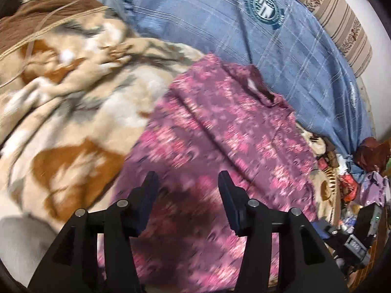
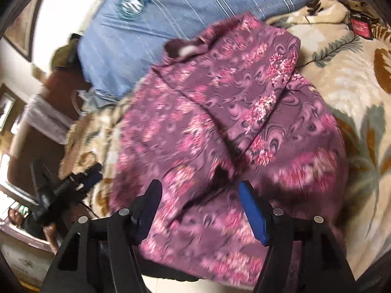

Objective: Fold small clothes

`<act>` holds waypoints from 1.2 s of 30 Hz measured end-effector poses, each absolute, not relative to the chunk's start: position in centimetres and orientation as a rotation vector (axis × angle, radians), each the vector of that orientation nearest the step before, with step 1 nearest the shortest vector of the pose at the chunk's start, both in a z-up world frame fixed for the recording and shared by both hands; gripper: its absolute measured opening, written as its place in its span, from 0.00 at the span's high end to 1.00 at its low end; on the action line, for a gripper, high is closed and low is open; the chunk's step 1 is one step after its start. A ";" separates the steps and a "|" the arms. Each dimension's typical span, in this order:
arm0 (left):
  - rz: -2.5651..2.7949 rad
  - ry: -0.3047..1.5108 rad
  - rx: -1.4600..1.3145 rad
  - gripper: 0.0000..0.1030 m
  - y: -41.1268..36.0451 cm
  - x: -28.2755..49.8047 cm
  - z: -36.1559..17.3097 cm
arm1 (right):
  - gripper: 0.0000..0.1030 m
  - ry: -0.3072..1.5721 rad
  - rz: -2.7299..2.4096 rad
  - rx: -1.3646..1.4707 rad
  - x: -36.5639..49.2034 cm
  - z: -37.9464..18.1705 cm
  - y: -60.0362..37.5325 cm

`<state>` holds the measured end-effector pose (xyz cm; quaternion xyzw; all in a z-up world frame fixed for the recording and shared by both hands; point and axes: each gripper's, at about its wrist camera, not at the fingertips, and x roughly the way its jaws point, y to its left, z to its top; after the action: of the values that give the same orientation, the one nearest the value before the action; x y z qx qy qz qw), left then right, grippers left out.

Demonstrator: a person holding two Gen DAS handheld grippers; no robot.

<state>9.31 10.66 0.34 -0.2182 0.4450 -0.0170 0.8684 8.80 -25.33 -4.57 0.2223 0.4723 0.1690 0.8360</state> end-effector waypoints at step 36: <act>-0.004 1.209 -0.480 1.00 13.7 3.5 -3.9 | 0.34 1.005 0.580 0.362 3.1 -7.7 -19.7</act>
<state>3.50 13.74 -3.85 -0.2234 0.5628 -0.0017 0.7958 3.06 -19.71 -7.71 0.1699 0.4720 0.2724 0.8211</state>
